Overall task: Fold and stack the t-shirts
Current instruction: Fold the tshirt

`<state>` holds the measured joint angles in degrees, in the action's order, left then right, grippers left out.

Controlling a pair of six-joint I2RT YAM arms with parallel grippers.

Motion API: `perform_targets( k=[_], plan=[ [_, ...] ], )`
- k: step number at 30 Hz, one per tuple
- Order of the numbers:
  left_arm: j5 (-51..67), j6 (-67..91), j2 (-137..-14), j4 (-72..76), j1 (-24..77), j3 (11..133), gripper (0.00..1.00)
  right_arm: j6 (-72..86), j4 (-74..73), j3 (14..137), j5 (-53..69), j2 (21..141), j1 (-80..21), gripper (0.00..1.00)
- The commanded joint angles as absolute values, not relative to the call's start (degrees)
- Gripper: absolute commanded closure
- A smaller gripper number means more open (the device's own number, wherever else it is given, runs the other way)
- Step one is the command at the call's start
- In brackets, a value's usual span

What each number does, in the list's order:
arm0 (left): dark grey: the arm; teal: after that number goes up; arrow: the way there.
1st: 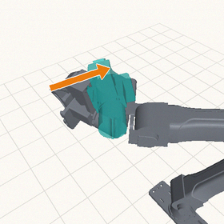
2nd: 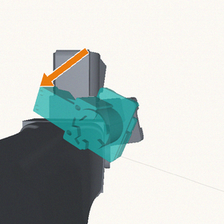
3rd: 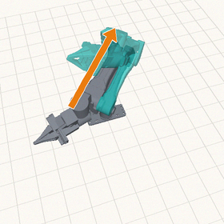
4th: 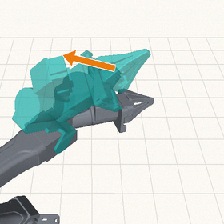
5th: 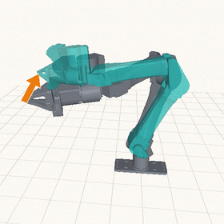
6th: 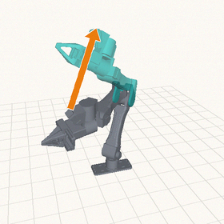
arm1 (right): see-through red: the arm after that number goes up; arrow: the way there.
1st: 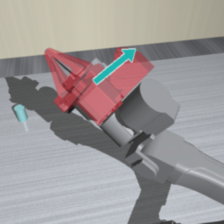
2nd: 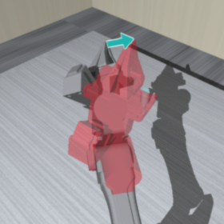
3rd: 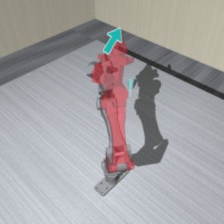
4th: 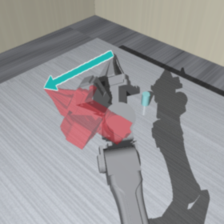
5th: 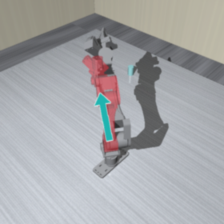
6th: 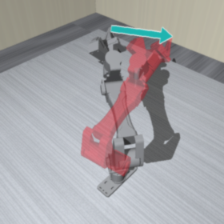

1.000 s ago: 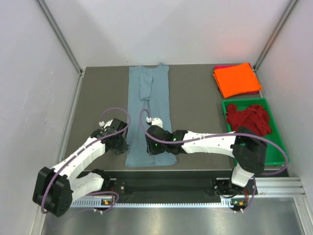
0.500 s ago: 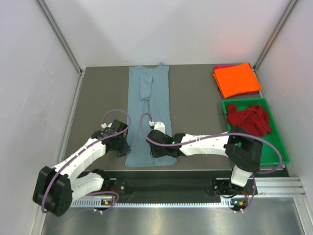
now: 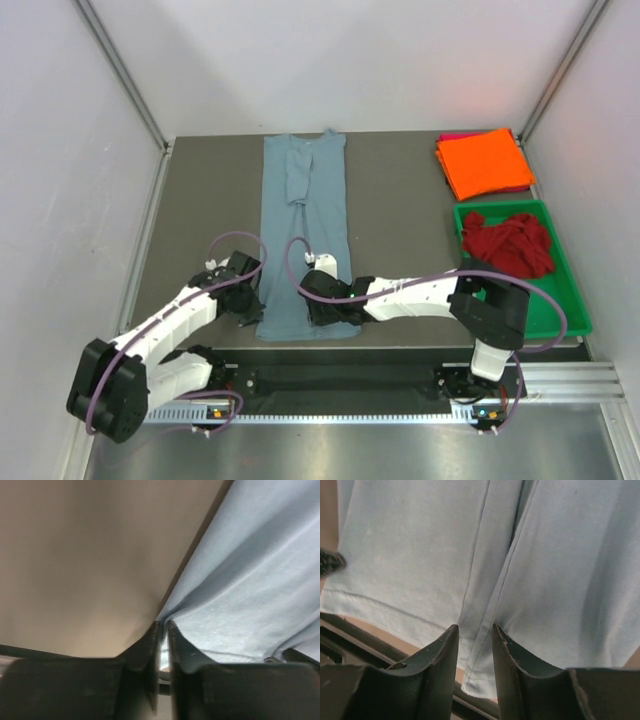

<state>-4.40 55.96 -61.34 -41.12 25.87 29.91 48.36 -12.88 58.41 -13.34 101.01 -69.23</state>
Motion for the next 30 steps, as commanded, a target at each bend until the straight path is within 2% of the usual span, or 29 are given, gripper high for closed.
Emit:
perform_targets(
  k=[1, 2, 4, 8, 11, 13, 20, 30],
  plan=[
    [-7.0, 56.7, -57.5, -42.9, 25.8, 32.5, 0.80, 49.0, -12.3, 58.3, -12.8, 96.0, -70.5, 0.66],
    [-7.3, 56.7, -56.5, -42.9, 25.8, 33.7, 0.80, 48.9, -13.1, 58.3, -12.4, 94.7, -70.5, 0.66],
    [-8.0, 55.2, -53.4, -44.5, 25.8, 36.4, 0.71, 48.5, -15.8, 58.8, -12.4, 90.5, -70.5, 0.66],
    [1.9, 50.4, -49.4, -40.5, 25.8, 39.9, 0.69, 48.1, -20.3, 58.8, -13.1, 83.0, -68.8, 0.65],
    [14.4, 52.5, -48.7, -30.7, 26.2, 34.9, 0.66, 46.8, -24.5, 59.1, -13.4, 78.6, -65.8, 0.64],
    [17.3, 54.7, -50.2, -22.4, 27.9, 30.4, 0.66, 45.8, -25.7, 58.9, -12.9, 76.0, -62.5, 0.64],
    [12.4, 56.8, -57.7, -10.8, 40.9, 28.0, 0.60, 42.5, -29.3, 56.0, -11.3, 70.7, -51.9, 0.64],
    [8.0, 56.9, -72.0, -6.4, 45.7, 29.4, 0.58, 43.0, -28.0, 51.9, -9.2, 69.1, -49.9, 0.63]
  ],
)
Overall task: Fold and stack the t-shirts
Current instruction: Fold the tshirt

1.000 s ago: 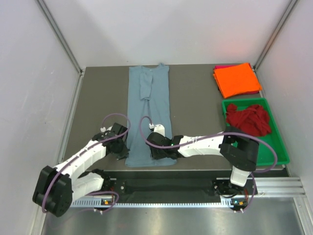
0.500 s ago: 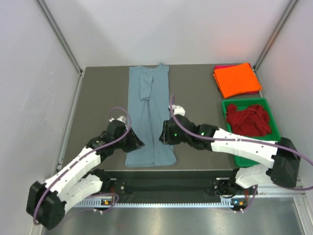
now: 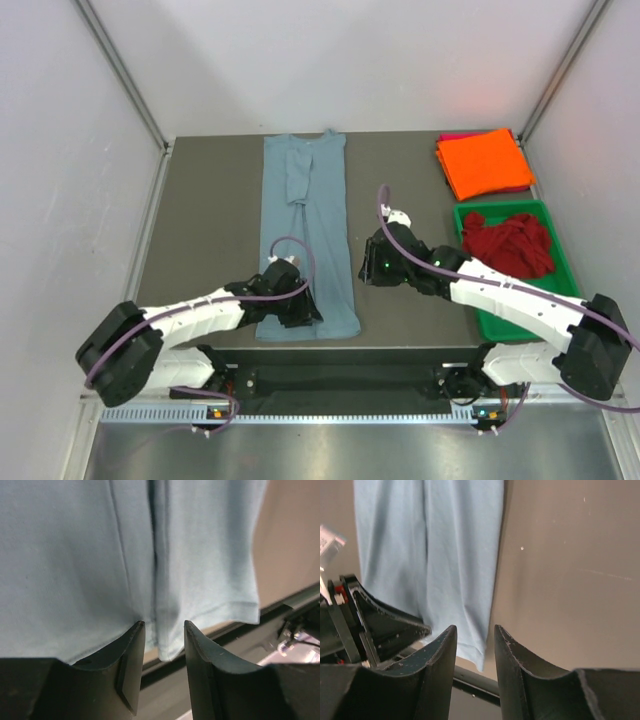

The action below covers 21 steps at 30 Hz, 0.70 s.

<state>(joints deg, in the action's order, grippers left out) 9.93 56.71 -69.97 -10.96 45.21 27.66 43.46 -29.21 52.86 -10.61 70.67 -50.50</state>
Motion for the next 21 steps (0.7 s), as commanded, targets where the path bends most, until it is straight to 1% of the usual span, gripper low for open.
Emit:
perform_targets(
  k=[1, 6, 9, 10, 12, 14, 16, 20, 21],
  plan=[
    [7.4, 56.9, -72.9, -6.9, 45.9, 30.1, 0.58, 43.1, -27.8, 51.6, -9.1, 69.1, -49.9, 0.63],
    [6.1, 56.8, -76.1, -6.9, 46.8, 30.8, 0.59, 43.6, -26.5, 50.3, -7.6, 69.0, -49.8, 0.63],
    [7.2, 56.9, -77.3, -6.4, 46.9, 31.2, 0.62, 43.4, -26.1, 50.0, -6.7, 69.5, -49.8, 0.63],
    [7.1, 56.8, -77.4, -6.7, 46.9, 31.5, 0.65, 43.4, -25.9, 49.9, -6.6, 69.7, -49.8, 0.63],
    [6.2, 56.7, -77.4, -7.4, 46.9, 31.6, 0.67, 43.5, -25.3, 49.2, -6.6, 70.0, -49.8, 0.63],
    [6.1, 56.8, -77.3, -7.7, 46.9, 31.6, 0.73, 43.8, -24.0, 47.9, -6.2, 70.0, -49.7, 0.63],
    [6.8, 57.3, -77.6, -7.5, 46.9, 31.5, 0.76, 44.1, -23.2, 47.0, -5.3, 69.9, -49.7, 0.63],
    [6.5, 57.0, -79.2, -8.9, 47.3, 32.3, 0.70, 43.5, -22.5, 46.4, -5.1, 69.9, -49.4, 0.63],
    [6.1, 57.0, -79.4, -9.4, 47.4, 32.4, 0.71, 43.6, -22.3, 46.1, -5.2, 69.8, -49.4, 0.62]
  ],
)
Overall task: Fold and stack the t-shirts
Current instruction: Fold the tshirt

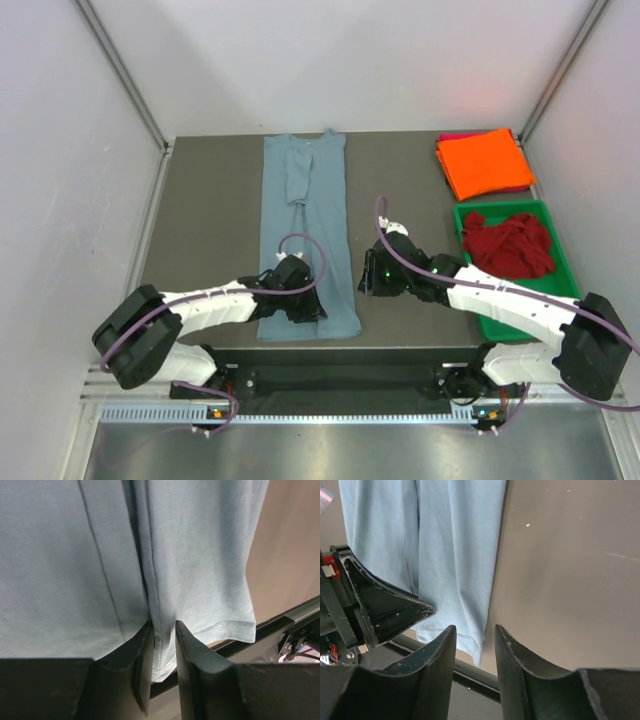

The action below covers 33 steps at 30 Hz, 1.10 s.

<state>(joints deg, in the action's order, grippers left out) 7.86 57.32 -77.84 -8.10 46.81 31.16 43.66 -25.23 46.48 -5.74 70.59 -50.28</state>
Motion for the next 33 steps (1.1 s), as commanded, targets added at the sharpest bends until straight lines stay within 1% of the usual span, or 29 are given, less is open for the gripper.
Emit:
perform_targets(
  k=[1, 2, 3, 5, 6, 10, 14, 24, 33],
  plan=[
    [5.9, 57.3, -79.0, -9.5, 47.5, 32.4, 0.72, 43.7, -22.0, 45.7, -5.0, 69.7, -49.4, 0.63],
    [6.0, 57.4, -78.8, -9.5, 47.5, 32.3, 0.76, 43.8, -21.7, 45.5, -4.7, 69.7, -49.4, 0.62],
    [5.8, 57.7, -78.3, -9.4, 47.5, 32.1, 0.86, 43.9, -21.3, 45.4, -4.4, 69.8, -49.4, 0.62],
    [5.4, 58.2, -76.3, -10.4, 47.5, 32.3, 0.94, 44.2, -20.4, 44.4, -3.8, 70.3, -49.4, 0.62],
    [5.2, 58.4, -75.7, -12.7, 47.6, 33.2, 1.00, 44.4, -20.1, 44.1, -3.1, 70.6, -49.4, 0.62],
    [4.7, 59.9, -69.7, -17.2, 47.6, 34.5, 1.00, 46.5, -15.4, 40.7, 1.3, 71.9, -49.4, 0.63],
    [2.6, 60.6, -66.5, -20.8, 47.6, 33.8, 1.00, 48.7, -12.7, 38.7, 2.9, 73.1, -49.7, 0.63],
    [3.9, 60.6, -69.5, -18.3, 47.5, 30.1, 0.99, 53.4, -5.5, 34.5, 5.7, 76.2, -53.8, 0.63],
    [2.1, 60.4, -70.0, -19.4, 47.5, 28.3, 1.00, 55.0, -3.9, 33.5, 3.1, 80.9, -58.1, 0.64]
  ],
)
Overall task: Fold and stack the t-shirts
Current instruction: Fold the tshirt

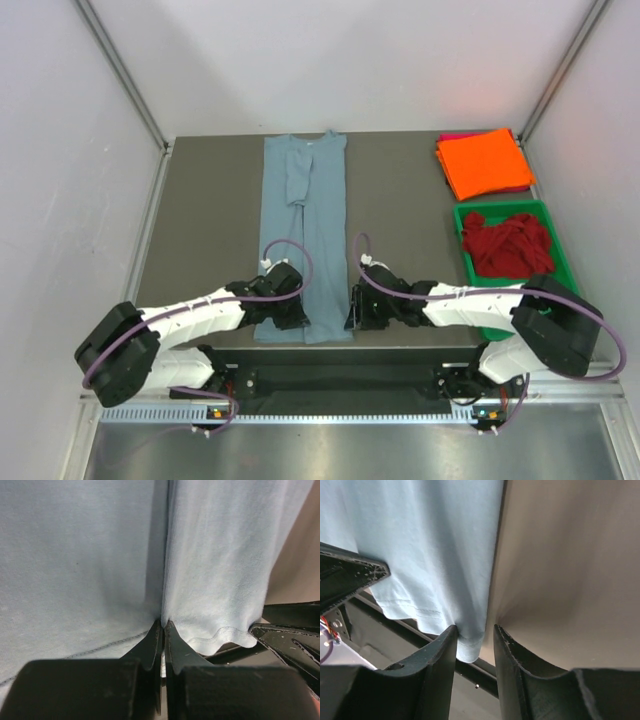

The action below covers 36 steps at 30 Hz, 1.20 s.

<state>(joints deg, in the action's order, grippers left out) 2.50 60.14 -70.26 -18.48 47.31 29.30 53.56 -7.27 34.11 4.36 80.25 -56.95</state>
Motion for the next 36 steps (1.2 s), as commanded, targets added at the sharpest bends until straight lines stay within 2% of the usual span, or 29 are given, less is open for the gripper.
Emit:
perform_targets(
  k=[1, 2, 4, 6, 9, 11, 12, 14, 17, 24, 31, 36],
  plan=[
    [1.9, 60.3, -69.9, -20.1, 47.5, 28.4, 1.00, 55.3, -3.4, 32.8, 3.2, 81.3, -58.1, 0.65],
    [1.6, 60.3, -69.8, -20.5, 47.6, 28.4, 1.00, 55.7, -3.3, 32.4, 3.0, 81.6, -58.3, 0.66],
    [0.8, 60.0, -69.2, -21.4, 47.5, 28.7, 1.00, 56.2, -2.8, 30.9, 2.2, 81.5, -58.4, 0.76],
    [0.4, 59.9, -68.9, -22.8, 47.5, 29.2, 1.00, 56.7, -2.4, 29.4, 1.3, 80.1, -58.5, 0.93],
    [0.5, 59.6, -68.6, -24.4, 47.5, 29.6, 1.00, 56.4, -2.5, 28.5, 1.0, 78.1, -58.9, 1.00],
    [-1.4, 59.2, -68.3, -25.6, 47.5, 30.1, 1.00, 55.4, -0.7, 28.3, 3.8, 77.3, -59.3, 0.96],
    [-1.7, 58.7, -68.1, -26.4, 47.6, 30.5, 1.00, 55.1, 0.9, 28.7, 4.5, 77.3, -59.6, 0.85],
    [-2.6, 58.3, -67.8, -27.9, 47.6, 32.1, 1.00, 55.1, 0.4, 29.6, 3.8, 76.6, -60.5, 0.73],
    [-2.9, 57.7, -66.6, -30.2, 47.5, 34.0, 1.00, 55.6, -1.8, 31.0, 2.2, 75.8, -60.6, 0.68],
    [-3.4, 57.9, -65.7, -32.1, 47.6, 34.8, 1.00, 57.3, -2.7, 31.6, 0.3, 75.8, -60.7, 0.66],
    [-5.4, 57.7, -66.7, -33.6, 47.6, 34.6, 0.93, 57.6, -1.1, 31.7, 0.3, 76.9, -61.7, 0.67],
    [-5.7, 56.5, -67.6, -34.8, 47.5, 35.9, 0.79, 57.7, -1.5, 33.6, 0.3, 77.1, -62.8, 0.67]
  ],
)
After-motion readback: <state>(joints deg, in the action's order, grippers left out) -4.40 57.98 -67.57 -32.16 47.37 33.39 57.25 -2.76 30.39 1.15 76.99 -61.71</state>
